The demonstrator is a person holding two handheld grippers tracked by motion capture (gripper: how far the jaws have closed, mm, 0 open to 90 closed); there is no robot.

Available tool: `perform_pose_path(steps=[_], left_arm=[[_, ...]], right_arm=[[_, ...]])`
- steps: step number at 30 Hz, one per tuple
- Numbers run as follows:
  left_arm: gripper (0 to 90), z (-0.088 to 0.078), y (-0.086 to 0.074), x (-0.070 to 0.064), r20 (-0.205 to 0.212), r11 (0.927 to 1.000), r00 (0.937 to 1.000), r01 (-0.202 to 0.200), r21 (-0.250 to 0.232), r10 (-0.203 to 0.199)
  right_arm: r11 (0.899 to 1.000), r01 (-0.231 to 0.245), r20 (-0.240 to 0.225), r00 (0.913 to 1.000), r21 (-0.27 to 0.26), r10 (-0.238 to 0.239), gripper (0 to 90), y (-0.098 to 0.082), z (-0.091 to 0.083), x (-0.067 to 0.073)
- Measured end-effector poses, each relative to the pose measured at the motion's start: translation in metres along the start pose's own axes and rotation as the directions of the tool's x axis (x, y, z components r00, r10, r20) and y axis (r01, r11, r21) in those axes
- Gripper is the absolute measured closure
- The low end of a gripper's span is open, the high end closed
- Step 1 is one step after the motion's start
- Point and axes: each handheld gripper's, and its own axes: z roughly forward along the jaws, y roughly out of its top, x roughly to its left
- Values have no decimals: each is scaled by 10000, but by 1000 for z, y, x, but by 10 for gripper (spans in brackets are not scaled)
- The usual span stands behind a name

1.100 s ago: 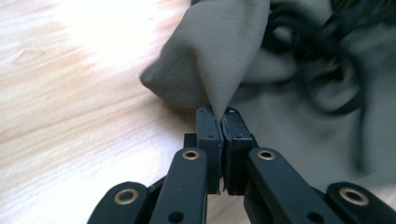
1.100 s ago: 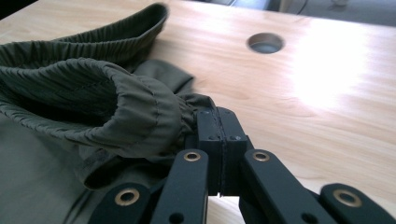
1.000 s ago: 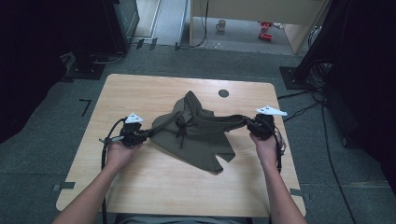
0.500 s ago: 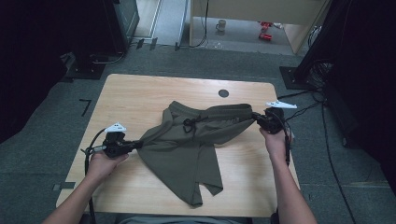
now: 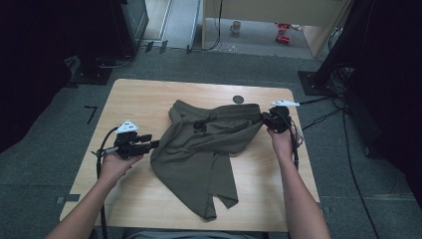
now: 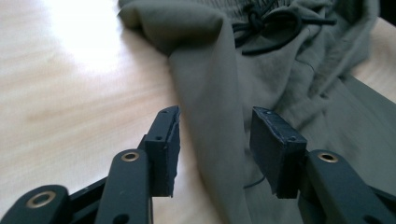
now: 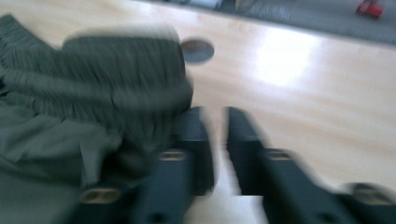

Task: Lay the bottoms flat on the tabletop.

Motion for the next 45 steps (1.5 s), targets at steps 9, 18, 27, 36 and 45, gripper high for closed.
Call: perform_pose_path(steps=[9,18,27,36,45], left_arm=[[475,25,12,-1,-245,9998,9996,-156,111,159],[459,44,26,-13,-588,9980,9972,-446,450,472],[722,63,25,-16,-1473,9880,9851,-682,1388,887],[887,49,31,0,-1528,9958,9878,-165,905,303],[887,32,27,29,-1722,9967,9843,513,625,-399]], right_arm=[[9994,126,-788,9968,-329,-152,603,-1,-20,18],[9983,590,-1354,9890,-36,-589,608,-28,-23,49],[9961,879,-2079,9745,91,-841,531,-49,-22,76],[9870,1523,-2198,9658,512,-1376,488,-67,-8,92],[9856,1509,-1975,9712,769,-1333,516,-74,11,84]])
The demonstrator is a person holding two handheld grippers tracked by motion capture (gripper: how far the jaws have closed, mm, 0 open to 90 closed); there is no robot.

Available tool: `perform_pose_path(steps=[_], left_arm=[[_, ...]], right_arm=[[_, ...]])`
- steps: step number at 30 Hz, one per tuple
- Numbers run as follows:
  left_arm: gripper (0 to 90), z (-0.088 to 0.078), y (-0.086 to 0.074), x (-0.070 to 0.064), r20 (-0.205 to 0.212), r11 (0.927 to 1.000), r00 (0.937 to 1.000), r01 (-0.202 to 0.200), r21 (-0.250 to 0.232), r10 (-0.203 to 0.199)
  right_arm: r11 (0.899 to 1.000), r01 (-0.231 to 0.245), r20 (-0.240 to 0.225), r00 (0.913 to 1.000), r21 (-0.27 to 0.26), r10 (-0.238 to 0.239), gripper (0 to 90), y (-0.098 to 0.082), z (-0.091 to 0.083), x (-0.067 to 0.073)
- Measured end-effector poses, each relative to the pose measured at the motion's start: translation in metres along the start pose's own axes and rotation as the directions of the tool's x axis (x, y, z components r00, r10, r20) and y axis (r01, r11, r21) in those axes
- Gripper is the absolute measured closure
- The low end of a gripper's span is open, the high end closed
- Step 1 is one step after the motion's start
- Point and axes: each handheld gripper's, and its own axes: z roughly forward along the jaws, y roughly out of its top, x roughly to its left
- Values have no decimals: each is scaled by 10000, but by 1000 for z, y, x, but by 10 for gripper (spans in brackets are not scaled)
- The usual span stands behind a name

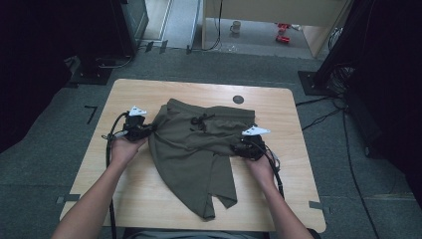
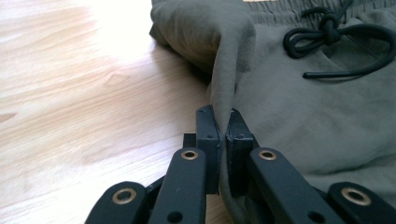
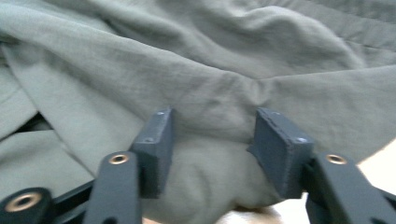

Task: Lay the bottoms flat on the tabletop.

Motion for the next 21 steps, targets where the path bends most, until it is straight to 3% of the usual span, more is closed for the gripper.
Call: perform_pose_path(steps=[5,11,14,18,21], left_arm=[[887,3,-4,6,-18,9999,10000,84,85,-84],[886,14,-5,5,26,9999,9999,152,-8,-152],[886,15,-5,5,-7,9999,9999,106,-65,-106],[886,15,-2,10,38,9996,9997,234,-157,-233],[886,12,1,13,-41,9994,9997,227,-252,-228]], right_arm=[[9997,234,404,9989,-62,-231,604,0,1,-3],[9991,200,688,9975,-384,-174,844,0,4,-4],[9991,178,691,9975,-380,-151,883,1,5,-5],[9994,301,890,9955,165,-315,900,10,5,-5],[9992,269,1171,9927,282,-300,900,16,2,-12]])
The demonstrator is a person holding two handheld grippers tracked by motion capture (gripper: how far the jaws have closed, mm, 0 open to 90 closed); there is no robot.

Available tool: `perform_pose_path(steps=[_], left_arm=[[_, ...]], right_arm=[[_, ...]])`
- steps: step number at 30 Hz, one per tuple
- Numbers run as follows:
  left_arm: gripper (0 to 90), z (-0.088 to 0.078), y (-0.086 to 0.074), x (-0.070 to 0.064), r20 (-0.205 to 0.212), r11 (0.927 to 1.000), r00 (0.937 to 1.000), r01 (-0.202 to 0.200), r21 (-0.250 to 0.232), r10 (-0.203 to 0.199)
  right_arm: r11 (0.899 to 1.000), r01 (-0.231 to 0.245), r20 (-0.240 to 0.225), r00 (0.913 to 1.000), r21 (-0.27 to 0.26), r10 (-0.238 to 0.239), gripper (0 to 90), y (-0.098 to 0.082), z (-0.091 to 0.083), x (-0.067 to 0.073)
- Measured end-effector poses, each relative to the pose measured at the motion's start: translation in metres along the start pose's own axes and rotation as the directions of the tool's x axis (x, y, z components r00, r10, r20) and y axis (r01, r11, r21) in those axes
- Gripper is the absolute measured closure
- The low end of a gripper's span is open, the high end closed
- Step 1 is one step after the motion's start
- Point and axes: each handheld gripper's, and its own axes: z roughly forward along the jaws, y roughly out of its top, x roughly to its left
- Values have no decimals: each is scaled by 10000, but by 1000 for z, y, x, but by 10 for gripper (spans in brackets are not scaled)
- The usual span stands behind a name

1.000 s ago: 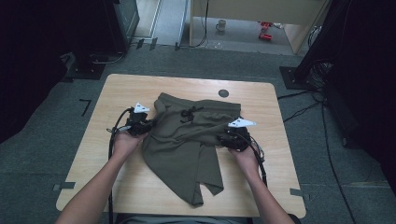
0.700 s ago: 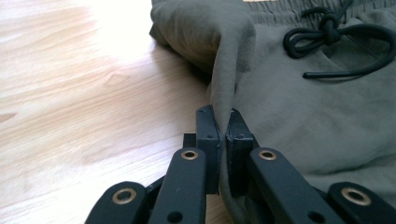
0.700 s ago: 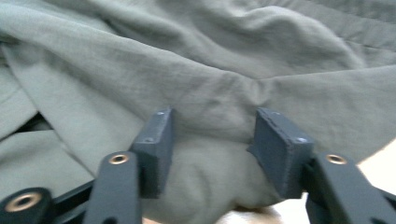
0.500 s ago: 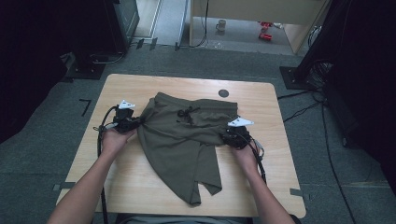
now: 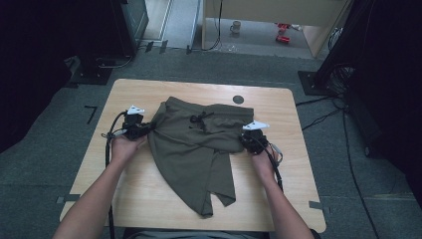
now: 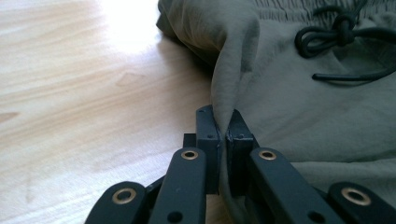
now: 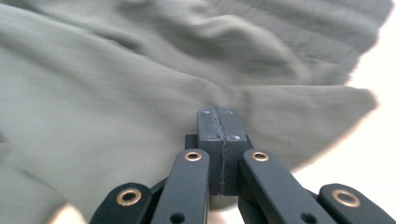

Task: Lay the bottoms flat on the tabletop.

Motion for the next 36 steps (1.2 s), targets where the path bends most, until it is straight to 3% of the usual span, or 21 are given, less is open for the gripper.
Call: perform_pose_path(steps=[2,4,5,6,9,10,11,12,14,15,16,17,18,21,25,30,36], left_arm=[[886,-1,2,4,-71,10000,10000,62,53,-61],[876,0,4,7,-3,9997,9997,238,103,-238],[876,0,5,8,116,9995,9995,294,130,-296],[813,1,5,7,171,9994,9993,322,121,-324],[746,0,6,1,307,9997,9993,235,24,-235],[649,-2,8,-3,306,9999,9995,110,73,-112],[626,-2,8,-3,306,9999,9995,110,73,-112],[606,-7,9,-9,153,9994,9993,-344,59,344],[589,-11,9,-12,94,9986,9986,-529,0,529],[585,-18,9,-18,-1,9971,9972,-746,-168,746],[582,-18,9,-18,-1,9971,9972,-746,-168,746],[574,-25,8,-24,307,9973,9973,-663,-322,673],[568,-25,8,-24,307,9973,9973,-663,-322,673],[565,-36,7,-35,741,9978,9961,-440,-487,475],[556,-44,4,-44,841,9971,9948,-521,-555,567],[552,-37,-7,-52,1115,9967,9905,-778,-232,799],[522,-20,-22,-54,1361,9992,9899,-392,-104,402]], right_arm=[[9991,-412,298,9987,-43,413,900,1,-5,-20],[9981,-601,350,9976,-96,604,900,0,-7,-26],[9962,-857,287,9959,-155,861,900,0,-9,-31],[9920,-1245,39,9922,-206,1246,900,-1,-12,-35],[9892,-1433,-185,9896,-297,1428,900,-2,-14,-33],[9891,-1444,-403,9889,-273,1432,854,0,-15,-28],[9901,-1368,-482,9896,-309,1353,822,1,-16,-25],[9912,-1274,-556,9906,-359,1253,793,2,-17,-21],[9916,-1220,-638,9908,-421,1192,774,3,-19,-17],[9931,-1032,-811,9918,-564,985,731,5,-23,-8],[9931,-1032,-811,9918,-564,985,731,5,-23,-8],[9948,-753,-1000,9926,-688,682,662,8,-25,3],[9948,-753,-1000,9926,-688,682,662,8,-25,3],[9959,-358,-1388,9900,-830,241,602,16,-25,23],[9958,-207,-1812,9834,-887,43,534,22,-23,38],[9960,-37,-1920,9813,-893,-136,477,26,-15,48],[9948,70,-2153,9761,-1019,-290,388,35,-5,60]])
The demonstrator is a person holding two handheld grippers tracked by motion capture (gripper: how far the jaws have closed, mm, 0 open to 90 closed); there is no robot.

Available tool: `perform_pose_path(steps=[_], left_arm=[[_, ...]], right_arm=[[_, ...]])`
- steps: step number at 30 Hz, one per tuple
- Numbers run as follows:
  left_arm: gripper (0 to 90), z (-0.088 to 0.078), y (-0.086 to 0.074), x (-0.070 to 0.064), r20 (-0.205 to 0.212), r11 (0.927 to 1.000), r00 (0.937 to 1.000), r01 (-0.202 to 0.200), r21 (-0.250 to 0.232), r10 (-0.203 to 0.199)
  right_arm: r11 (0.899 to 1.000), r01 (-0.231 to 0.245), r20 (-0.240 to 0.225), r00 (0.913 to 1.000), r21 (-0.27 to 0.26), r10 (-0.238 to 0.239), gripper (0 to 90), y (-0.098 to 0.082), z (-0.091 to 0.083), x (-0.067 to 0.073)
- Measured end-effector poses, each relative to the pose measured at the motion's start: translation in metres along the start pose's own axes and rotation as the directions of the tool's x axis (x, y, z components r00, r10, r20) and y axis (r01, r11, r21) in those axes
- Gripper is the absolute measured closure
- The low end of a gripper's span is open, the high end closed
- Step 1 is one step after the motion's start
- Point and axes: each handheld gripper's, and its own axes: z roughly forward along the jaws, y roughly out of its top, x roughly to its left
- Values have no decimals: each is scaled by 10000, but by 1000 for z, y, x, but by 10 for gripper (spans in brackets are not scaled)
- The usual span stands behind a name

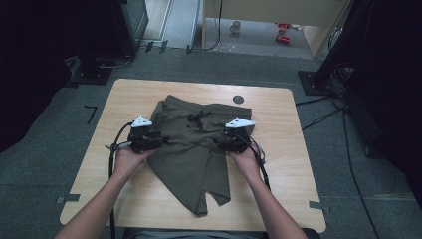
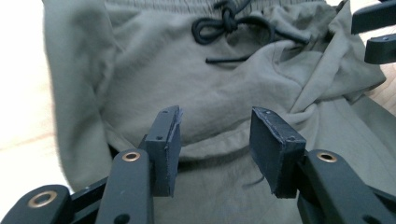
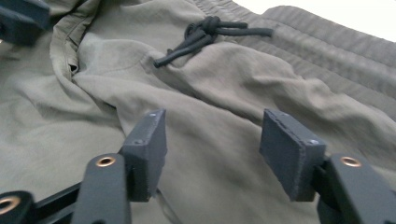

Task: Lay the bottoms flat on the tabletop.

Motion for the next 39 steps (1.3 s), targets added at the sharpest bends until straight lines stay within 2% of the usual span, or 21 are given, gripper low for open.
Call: perform_pose_path(steps=[4,5,6,7,8,9,11,12,13,15,16,17,19,21,23,26,31,33,34,35,39], left_arm=[[497,11,-6,-2,-119,9984,9990,-418,371,423],[495,15,-8,-3,-298,9965,9975,-622,555,640],[495,15,-8,-3,-298,9965,9975,-622,555,640],[496,19,-9,-4,-388,9945,9961,-762,715,791],[498,21,-10,-5,-472,9925,9947,-866,863,909],[506,21,-10,-5,-472,9925,9947,-866,863,909],[530,26,-12,-7,-544,9882,9931,-964,1188,1034],[560,27,-14,-8,-682,9864,9892,-1220,1103,1300],[669,27,-16,-12,-1253,9781,9735,-1786,1072,1915],[771,28,-17,-12,-1401,9774,9697,-1877,968,2001],[864,28,-17,-12,-1401,9774,9697,-1877,968,2001],[899,28,-18,-11,-1494,9776,9683,-1871,966,2001],[900,27,-17,-7,-1279,9827,9763,-1645,853,1745],[900,27,-16,-7,-1415,9792,9716,-1765,997,1895],[900,26,-14,-6,-1486,9796,9715,-1697,1074,1845],[900,21,-10,2,-1640,9870,9763,-1260,997,1412],[900,14,-8,17,-1981,9925,9748,-870,859,1026],[900,6,-8,30,-2094,9973,9765,-390,629,514],[900,6,-8,30,-2094,9973,9765,-390,629,514],[900,1,-9,37,-2131,9989,9768,-129,447,221],[900,-7,-10,45,-2257,9992,9742,47,398,44]], right_arm=[[9996,-33,-197,9998,292,39,403,-2,17,2],[9988,8,-204,9998,493,2,464,-5,25,3],[9988,8,-204,9998,493,2,464,-5,25,3],[9981,124,-178,9998,604,-113,563,-7,30,3],[9980,145,-172,9998,610,-135,607,-8,31,4],[9980,145,-172,9998,610,-135,607,-8,31,4],[9977,266,-154,9996,617,-257,715,-10,34,5],[9979,260,-141,9996,600,-252,757,-10,35,6],[9986,144,-192,9997,516,-134,807,-8,32,6],[9987,126,-223,9997,497,-115,831,-7,29,5],[9987,126,-223,9997,497,-115,831,-7,29,5],[9986,95,-261,9996,511,-82,846,-6,26,4],[9992,-12,-313,9995,404,25,860,-6,20,1],[9996,-241,-338,9991,177,247,866,-5,13,-3],[9993,-363,-365,9987,42,365,870,-4,9,-5],[9994,-346,-208,9992,-8,346,878,-5,-1,-12],[9987,-503,275,9983,-111,506,875,-10,-15,-28],[9984,-548,515,9971,-170,556,873,-13,-23,-39],[9984,-548,515,9971,-170,556,873,-13,-23,-39],[9980,-599,657,9960,-223,613,874,-15,-28,-45],[9964,-797,895,9926,-287,820,874,-18,-37,-55]])
